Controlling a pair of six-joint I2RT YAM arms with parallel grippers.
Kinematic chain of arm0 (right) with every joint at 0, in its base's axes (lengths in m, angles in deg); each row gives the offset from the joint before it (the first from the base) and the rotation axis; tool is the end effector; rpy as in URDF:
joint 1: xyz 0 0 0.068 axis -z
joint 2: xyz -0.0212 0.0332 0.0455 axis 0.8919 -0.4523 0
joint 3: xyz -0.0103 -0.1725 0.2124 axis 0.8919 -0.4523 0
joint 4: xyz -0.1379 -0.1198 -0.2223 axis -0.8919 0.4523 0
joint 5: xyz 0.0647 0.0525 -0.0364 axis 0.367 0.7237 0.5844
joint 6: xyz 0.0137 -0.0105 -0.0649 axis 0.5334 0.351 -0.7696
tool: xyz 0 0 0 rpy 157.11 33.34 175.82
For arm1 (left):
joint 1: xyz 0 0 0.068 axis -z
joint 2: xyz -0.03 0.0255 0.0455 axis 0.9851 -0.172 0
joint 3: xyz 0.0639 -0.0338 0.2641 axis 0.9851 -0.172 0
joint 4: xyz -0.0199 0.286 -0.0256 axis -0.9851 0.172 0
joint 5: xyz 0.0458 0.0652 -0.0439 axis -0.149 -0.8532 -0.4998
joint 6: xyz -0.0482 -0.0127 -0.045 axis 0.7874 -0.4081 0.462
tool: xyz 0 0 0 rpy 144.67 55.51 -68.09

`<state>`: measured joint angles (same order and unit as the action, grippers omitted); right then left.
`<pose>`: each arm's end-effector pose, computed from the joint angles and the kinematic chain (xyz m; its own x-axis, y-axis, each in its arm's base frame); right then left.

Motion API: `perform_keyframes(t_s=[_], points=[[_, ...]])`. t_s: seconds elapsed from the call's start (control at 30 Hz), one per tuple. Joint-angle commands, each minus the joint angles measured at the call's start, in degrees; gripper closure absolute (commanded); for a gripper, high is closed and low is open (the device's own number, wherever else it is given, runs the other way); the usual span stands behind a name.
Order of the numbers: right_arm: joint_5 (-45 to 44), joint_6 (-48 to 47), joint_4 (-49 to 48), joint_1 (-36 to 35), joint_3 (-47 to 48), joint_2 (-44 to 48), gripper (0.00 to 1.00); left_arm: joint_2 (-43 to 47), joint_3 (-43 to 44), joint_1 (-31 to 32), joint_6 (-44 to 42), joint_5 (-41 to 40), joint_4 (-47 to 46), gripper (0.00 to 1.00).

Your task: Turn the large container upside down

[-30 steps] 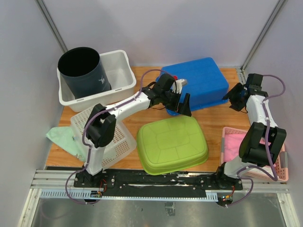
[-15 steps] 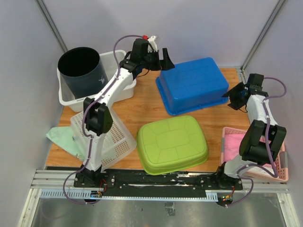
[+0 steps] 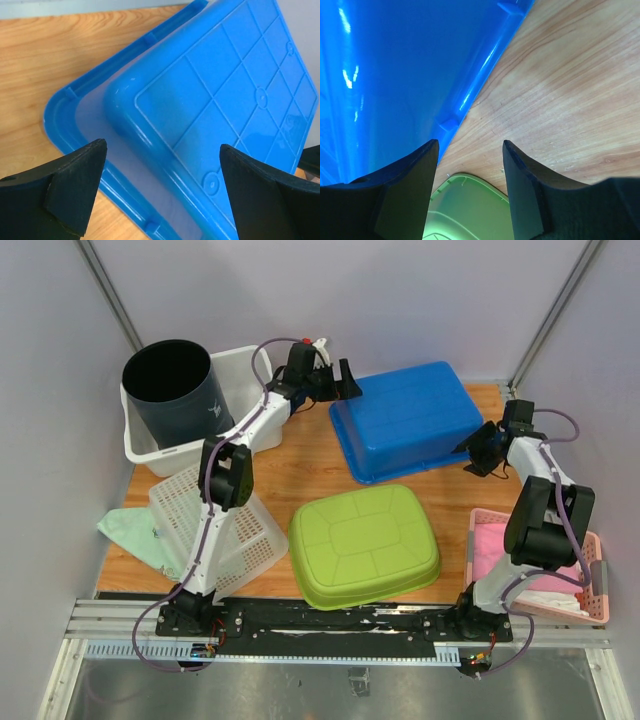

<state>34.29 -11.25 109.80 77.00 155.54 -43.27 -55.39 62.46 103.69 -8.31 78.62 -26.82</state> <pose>0.3896 -0.0814 0.2058 -0.5109 0.8035 -0.3056 0.5701 0.5828 0.5791 0.5564 -0.2638 0.2361 -0.6530 -0.1573 -0.7409 0.4257 0.7328 -0.5308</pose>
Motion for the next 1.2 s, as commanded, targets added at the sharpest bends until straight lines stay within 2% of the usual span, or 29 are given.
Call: perform_keyframes(t_s=[0.0,0.2,0.37,0.5,0.77,0.9,1.17], points=[[1.1,0.3,-0.9,-1.9,-0.8,-1.9,0.45,-0.6,2.3,-0.4,-1.8,0.6,-8.1,0.01],[2.4,1.1,-2.0,-2.2,-0.7,-3.8,0.45,-2.9,1.8,-0.7,-2.9,1.1,-14.9,0.01],[2.4,1.8,-2.8,-2.1,1.0,-5.7,0.45,-5.5,1.9,-0.5,-0.5,7.8,-20.2,0.01],[1.9,1.8,-2.5,-2.0,4.7,-7.5,0.45,-4.8,-0.1,0.5,-1.9,12.6,-20.6,0.01],[2.0,2.4,-2.0,-0.9,13.2,-12.7,0.45,2.8,-13.1,2.9,-3.0,18.0,-23.2,0.01],[2.5,2.4,-1.4,-0.5,16.3,-14.7,0.45,4.6,-15.9,4.1,-4.1,18.8,-21.5,0.01],[2.6,2.5,-1.3,0.9,13.2,-11.5,0.45,8.4,-20.5,8.0,-6.5,21.3,-18.5,0.01]])
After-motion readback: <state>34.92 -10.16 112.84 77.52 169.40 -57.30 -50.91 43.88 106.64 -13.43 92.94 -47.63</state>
